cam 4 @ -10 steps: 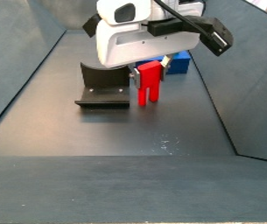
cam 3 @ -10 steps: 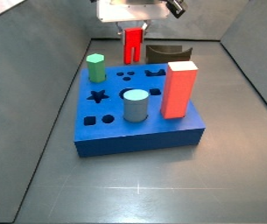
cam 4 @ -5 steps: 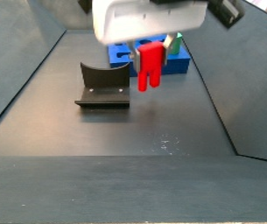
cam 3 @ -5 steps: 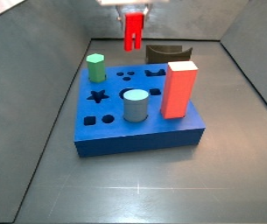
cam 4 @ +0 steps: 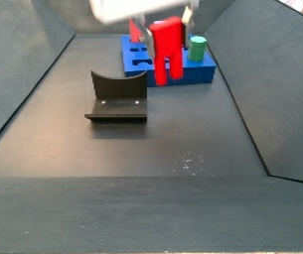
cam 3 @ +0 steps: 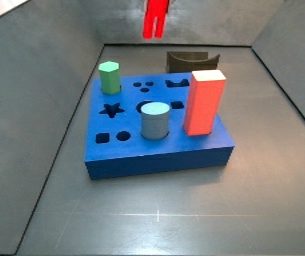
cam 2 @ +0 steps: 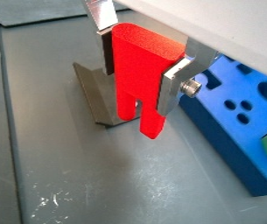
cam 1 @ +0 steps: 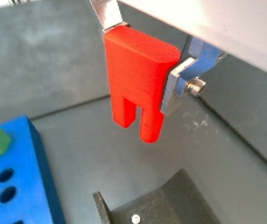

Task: Pick up the square-circle object. Move up. Move to above the board. Insert the square-circle object.
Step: Move to above the board.

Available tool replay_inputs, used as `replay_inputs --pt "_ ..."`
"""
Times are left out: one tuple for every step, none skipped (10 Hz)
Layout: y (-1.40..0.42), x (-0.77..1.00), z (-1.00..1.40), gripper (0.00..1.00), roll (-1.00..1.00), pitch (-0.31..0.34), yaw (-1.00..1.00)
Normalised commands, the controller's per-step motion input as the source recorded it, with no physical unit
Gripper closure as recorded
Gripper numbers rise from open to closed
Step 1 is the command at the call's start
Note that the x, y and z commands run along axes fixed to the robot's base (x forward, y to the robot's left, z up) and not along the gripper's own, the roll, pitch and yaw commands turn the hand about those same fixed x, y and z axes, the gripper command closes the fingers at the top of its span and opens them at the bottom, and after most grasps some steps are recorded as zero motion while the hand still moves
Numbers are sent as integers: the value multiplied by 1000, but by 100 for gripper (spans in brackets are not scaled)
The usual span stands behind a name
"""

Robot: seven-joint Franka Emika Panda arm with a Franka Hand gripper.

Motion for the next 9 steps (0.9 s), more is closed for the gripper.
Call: replay_inputs --pt "49 145 1000 100 17 143 -22" --pt "46 127 1000 100 21 104 -21" --pt "45 122 1000 100 21 100 -21" --pt "38 94 855 100 19 100 -21" --pt "27 59 622 100 17 102 -21" --pt "22 43 447 100 17 97 -21" --pt "20 36 333 100 16 95 -21" --pt "-1000 -129 249 100 122 -217 -1000" --pt "-1000 -127 232 100 122 -219 -1000"
